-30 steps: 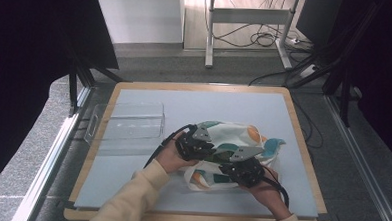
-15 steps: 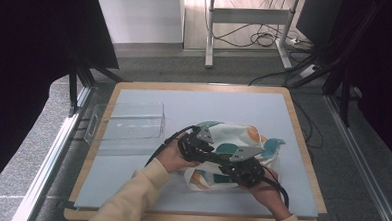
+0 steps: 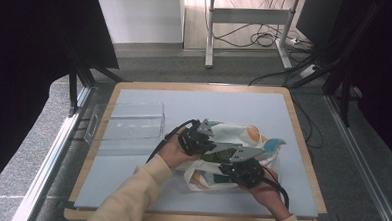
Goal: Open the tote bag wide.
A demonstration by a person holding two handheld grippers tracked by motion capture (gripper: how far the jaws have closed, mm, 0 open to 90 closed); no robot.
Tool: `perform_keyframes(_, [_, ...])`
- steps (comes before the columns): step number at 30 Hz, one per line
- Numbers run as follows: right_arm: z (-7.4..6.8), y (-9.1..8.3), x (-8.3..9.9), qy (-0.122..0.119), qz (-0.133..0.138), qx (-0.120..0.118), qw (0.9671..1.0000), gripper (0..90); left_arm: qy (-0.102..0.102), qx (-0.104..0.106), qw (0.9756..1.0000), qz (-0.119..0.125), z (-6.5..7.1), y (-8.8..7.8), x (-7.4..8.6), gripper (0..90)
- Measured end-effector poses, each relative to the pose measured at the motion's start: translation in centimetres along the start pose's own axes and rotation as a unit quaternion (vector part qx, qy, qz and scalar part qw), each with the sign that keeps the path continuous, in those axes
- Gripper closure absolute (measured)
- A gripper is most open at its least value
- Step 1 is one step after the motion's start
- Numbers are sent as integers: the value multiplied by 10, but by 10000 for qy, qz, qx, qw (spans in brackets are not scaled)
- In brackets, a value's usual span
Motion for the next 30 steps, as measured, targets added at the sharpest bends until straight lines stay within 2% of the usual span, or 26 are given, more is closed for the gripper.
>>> perform_keyframes(3, [0, 0, 1, 9, 2, -19, 10000, 870, -42, -84, 10000, 13, -5, 0, -2, 869])
perform_keyframes(4, [-1, 0, 1, 20, -12, -42, 10000, 871, -80, -195, 9998, 31, -9, -1, -5, 869])
perform_keyframes(6, [-1, -1, 2, 19, -19, -60, 10000, 872, -76, -265, 9996, 37, -14, -1, -7, 869])
perform_keyframes(11, [-1, -1, 3, 69, -1, -67, 10000, 873, -88, -321, 9994, 62, -19, 0, -9, 870])
perform_keyframes(19, [-2, -2, 6, 143, -13, -136, 9998, 875, -141, -568, 9982, 83, -31, 0, -16, 870])
perform_keyframes(30, [-4, -3, 11, 192, -68, -219, 9996, 875, -161, -696, 9974, 46, -48, 2, -24, 871])
Point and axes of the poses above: each handheld gripper's, and its own axes: y roughly forward along the jaws, x roughly out of its underside, z roughly to its right, the point moved 7 cm from there along y, roughly forward along the jaws, and after that the axes turned 13 degrees about z, right-handed, at the moved point
